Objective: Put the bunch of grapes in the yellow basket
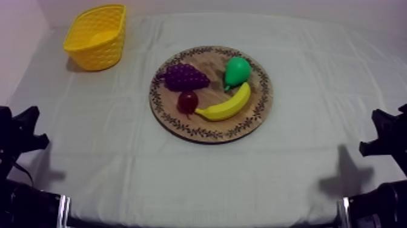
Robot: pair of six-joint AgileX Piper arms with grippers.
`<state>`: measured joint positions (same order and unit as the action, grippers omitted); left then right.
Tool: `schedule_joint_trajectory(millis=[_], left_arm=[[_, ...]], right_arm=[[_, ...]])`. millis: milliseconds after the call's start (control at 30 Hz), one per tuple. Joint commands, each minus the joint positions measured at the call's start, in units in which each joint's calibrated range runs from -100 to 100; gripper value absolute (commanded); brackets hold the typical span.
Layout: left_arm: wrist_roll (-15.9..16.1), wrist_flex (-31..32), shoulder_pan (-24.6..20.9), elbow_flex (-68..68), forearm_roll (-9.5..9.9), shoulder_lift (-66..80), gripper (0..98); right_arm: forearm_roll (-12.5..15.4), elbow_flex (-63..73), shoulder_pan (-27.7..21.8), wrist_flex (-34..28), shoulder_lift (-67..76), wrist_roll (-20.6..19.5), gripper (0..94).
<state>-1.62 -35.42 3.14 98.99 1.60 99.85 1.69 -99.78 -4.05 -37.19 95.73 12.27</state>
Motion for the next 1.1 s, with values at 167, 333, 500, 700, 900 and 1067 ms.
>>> schedule_joint_trajectory(millis=[167, 333, 500, 700, 900, 1067], left_arm=[[-0.13, 4.21, 0.29, -2.70, -0.93, -4.60, 0.0], [-0.50, 5.72, 0.46, -9.57, -0.82, -10.85, 0.0], [-0.88, 6.09, 0.14, -18.46, -0.94, -17.24, 0.0], [-1.31, 6.15, 0.30, -29.10, -1.20, -25.54, 0.0], [-1.11, 4.14, 2.66, -39.99, -1.19, -33.62, 0.0], [-0.42, 0.71, 4.12, -48.48, -1.16, -39.51, 0.0]], right_arm=[[-0.01, 0.01, -0.01, 0.02, 0.02, 0.01, 0.5], [-0.01, 0.01, -0.01, 0.02, 0.02, 0.01, 0.5], [-0.01, 0.01, -0.01, 0.02, 0.02, 0.01, 0.5], [-0.01, 0.01, -0.01, 0.02, 0.02, 0.01, 0.5], [-0.01, 0.01, -0.01, 0.02, 0.02, 0.01, 0.5], [-0.01, 0.01, -0.01, 0.02, 0.02, 0.01, 0.5]])
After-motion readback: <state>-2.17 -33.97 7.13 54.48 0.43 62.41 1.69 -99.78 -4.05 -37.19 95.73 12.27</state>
